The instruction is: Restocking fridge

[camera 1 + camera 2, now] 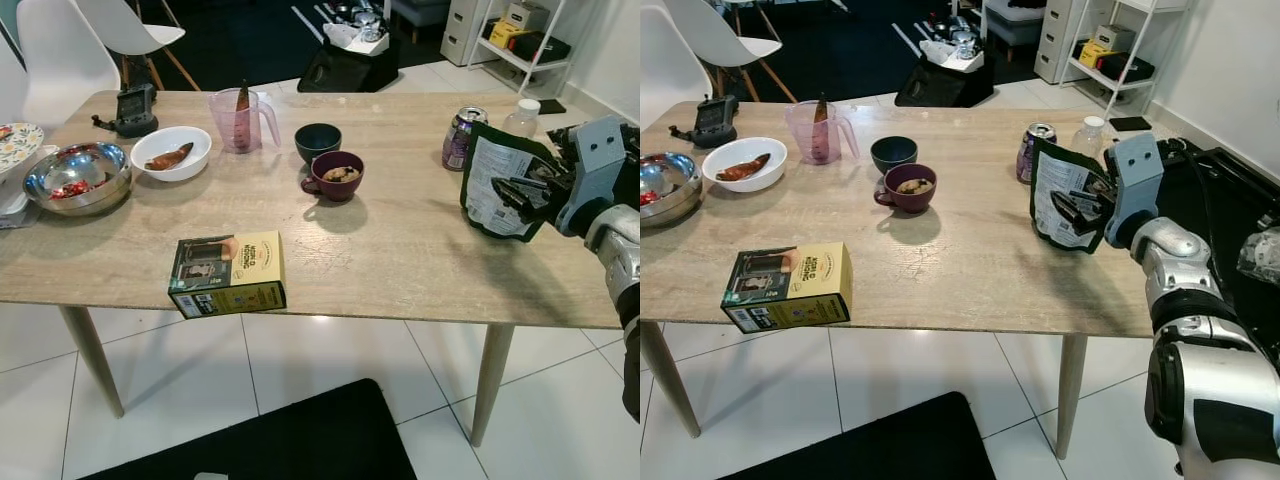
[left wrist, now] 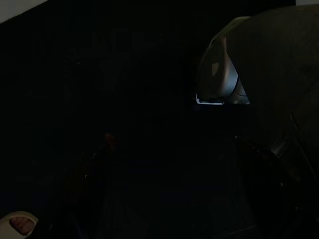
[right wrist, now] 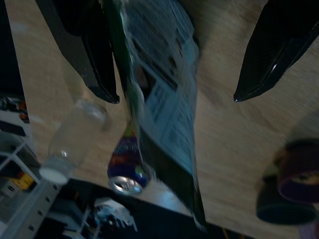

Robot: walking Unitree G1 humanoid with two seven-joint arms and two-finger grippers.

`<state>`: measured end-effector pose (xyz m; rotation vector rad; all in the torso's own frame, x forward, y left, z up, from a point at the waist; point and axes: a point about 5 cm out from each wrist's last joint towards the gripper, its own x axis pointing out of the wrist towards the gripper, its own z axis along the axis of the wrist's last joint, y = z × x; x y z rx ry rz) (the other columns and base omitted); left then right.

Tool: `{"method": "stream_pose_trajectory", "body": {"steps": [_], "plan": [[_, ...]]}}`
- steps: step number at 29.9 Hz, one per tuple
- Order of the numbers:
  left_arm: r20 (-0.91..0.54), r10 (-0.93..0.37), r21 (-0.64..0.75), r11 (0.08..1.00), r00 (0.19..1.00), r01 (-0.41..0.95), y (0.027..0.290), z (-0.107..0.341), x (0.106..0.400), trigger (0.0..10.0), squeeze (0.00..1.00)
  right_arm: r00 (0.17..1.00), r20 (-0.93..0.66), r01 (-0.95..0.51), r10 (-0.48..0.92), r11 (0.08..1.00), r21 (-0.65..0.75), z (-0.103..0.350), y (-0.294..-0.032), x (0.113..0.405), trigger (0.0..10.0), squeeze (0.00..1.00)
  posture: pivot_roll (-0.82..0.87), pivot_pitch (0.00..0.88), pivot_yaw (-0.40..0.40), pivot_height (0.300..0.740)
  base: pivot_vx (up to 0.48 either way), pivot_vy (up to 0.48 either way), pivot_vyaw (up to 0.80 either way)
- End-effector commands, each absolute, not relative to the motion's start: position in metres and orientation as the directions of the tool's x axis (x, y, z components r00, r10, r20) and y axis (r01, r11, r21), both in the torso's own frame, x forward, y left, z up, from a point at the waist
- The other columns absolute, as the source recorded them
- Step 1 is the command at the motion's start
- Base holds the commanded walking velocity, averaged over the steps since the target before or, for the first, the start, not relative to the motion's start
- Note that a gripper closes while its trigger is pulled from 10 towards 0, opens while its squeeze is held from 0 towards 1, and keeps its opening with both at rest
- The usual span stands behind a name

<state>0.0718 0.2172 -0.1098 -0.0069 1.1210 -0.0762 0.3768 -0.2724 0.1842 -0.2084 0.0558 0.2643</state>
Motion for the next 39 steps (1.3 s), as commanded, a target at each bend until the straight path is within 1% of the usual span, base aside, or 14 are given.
{"method": "stream_pose_trajectory", "body": {"steps": [1, 4, 5, 8, 14, 15, 18, 19, 22, 25, 28, 31, 37, 39], "plan": [[-0.908, -0.063, -0.037, 0.997, 0.415, 0.07, 0.22, -0.11, 0.066, 10.0, 0.0, 0.957, -0.16, -0.269, 0.242, 0.946, -0.178, 0.164, -0.273, 0.371, 10.0, 0.0, 0.08, 0.048, -0.022, 0.74, 0.0, 0.0, 0.0], [-0.908, -0.065, -0.039, 0.997, 0.414, 0.071, 0.22, -0.11, 0.066, 10.0, 0.0, 0.956, -0.186, -0.259, 0.227, 0.951, -0.17, 0.152, -0.276, 0.366, 10.0, 0.0, 0.07, 0.047, -0.019, 0.74, 0.0, 0.0, 0.0], [-0.907, -0.066, -0.04, 0.997, 0.415, 0.071, 0.22, -0.11, 0.066, 10.0, 0.0, 0.958, -0.186, -0.249, 0.22, 0.957, -0.15, 0.149, -0.276, 0.364, 10.0, 0.0, 0.06, 0.065, -0.01, 0.74, 0.0, 0.0, 0.0], [-0.905, -0.053, -0.042, 0.998, 0.423, 0.035, 0.222, -0.11, 0.068, 10.0, 0.0, 0.957, -0.161, -0.253, 0.24, 0.965, -0.065, 0.135, -0.271, 0.359, 10.0, 0.0, 0.05, 0.072, 0.003, 0.74, 0.0, 0.0, 0.0], [-0.896, -0.048, -0.035, 0.999, 0.442, 0.038, 0.226, -0.107, 0.077, 10.0, 0.0, 0.969, -0.143, -0.204, 0.199, 0.979, -0.016, 0.122, -0.268, 0.354, 10.0, 0.0, 0.04, 0.083, 0.007, 0.74, 0.0, 0.0, 0.0], [-0.891, -0.046, -0.032, 0.999, 0.451, 0.038, 0.228, -0.106, 0.081, 10.0, 0.0, 0.974, -0.126, -0.188, 0.188, 0.982, 0.008, 0.119, -0.265, 0.354, 10.0, 0.0, 0.04, 0.093, 0.017, 0.74, 0.0, 0.0, 0.0], [-0.894, -0.058, -0.032, 0.997, 0.443, 0.066, 0.229, -0.106, 0.082, 10.0, 0.0, 0.974, -0.097, -0.201, 0.204, 0.979, 0.038, 0.113, -0.256, 0.352, 10.0, 0.0, 0.05, 0.085, 0.02, 0.74, 0.0, 0.0, 0.0], [-0.893, -0.055, -0.03, 0.998, 0.447, 0.064, 0.23, -0.105, 0.083, 10.0, 0.0, 0.976, -0.09, -0.196, 0.199, 0.98, 0.041, 0.112, -0.252, 0.353, 10.0, 0.0, 0.04, 0.1, 0.023, 0.74, 0.0, 0.0, 0.0], [-0.892, -0.05, -0.029, 0.998, 0.45, 0.055, 0.231, -0.105, 0.083, 10.0, 0.0, 0.98, -0.077, -0.182, 0.185, 0.982, 0.048, 0.11, -0.246, 0.354, 10.0, 0.0, 0.04, 0.105, 0.028, 0.74, 0.0, 0.0, 0.0], [-0.897, -0.053, -0.028, 0.998, 0.439, 0.063, 0.232, -0.106, 0.076, 10.0, 0.0, 0.984, -0.057, -0.164, 0.167, 0.985, 0.052, 0.107, -0.237, 0.354, 10.0, 0.0, 0.05, 0.12, 0.031, 0.74, 0.0, 0.0, 0.0], [-0.898, -0.047, -0.028, 0.998, 0.438, 0.049, 0.233, -0.106, 0.071, 10.0, 0.0, 0.983, -0.037, -0.176, 0.179, 0.982, 0.068, 0.108, -0.229, 0.356, 10.0, 0.0, 0.04, 0.136, 0.027, 0.74, 0.0, 0.0, 0.0], [-0.904, -0.052, -0.032, 0.998, 0.425, 0.056, 0.233, -0.107, 0.067, 10.0, 0.0, 0.98, -0.028, -0.194, 0.195, 0.98, 0.055, 0.111, -0.223, 0.359, 10.0, 0.0, 0.04, 0.145, 0.027, 0.74, 0.0, 0.0, 0.0], [-0.908, -0.059, -0.041, 0.998, 0.415, 0.053, 0.228, -0.109, 0.06, 10.0, 0.0, 0.983, 0.029, -0.182, 0.182, 0.983, 0.008, 0.134, -0.214, 0.373, 10.0, 0.0, 0.05, 0.165, 0.009, 0.74, 0.0, 0.0, 0.0], [-0.907, -0.062, -0.045, 0.998, 0.416, 0.052, 0.226, -0.109, 0.058, 10.0, 0.0, 0.986, 0.053, -0.157, 0.157, 0.988, -0.005, 0.144, -0.213, 0.378, 10.0, 0.0, 0.05, 0.176, 0.003, 0.74, 0.0, 0.0, 0.0]]}}
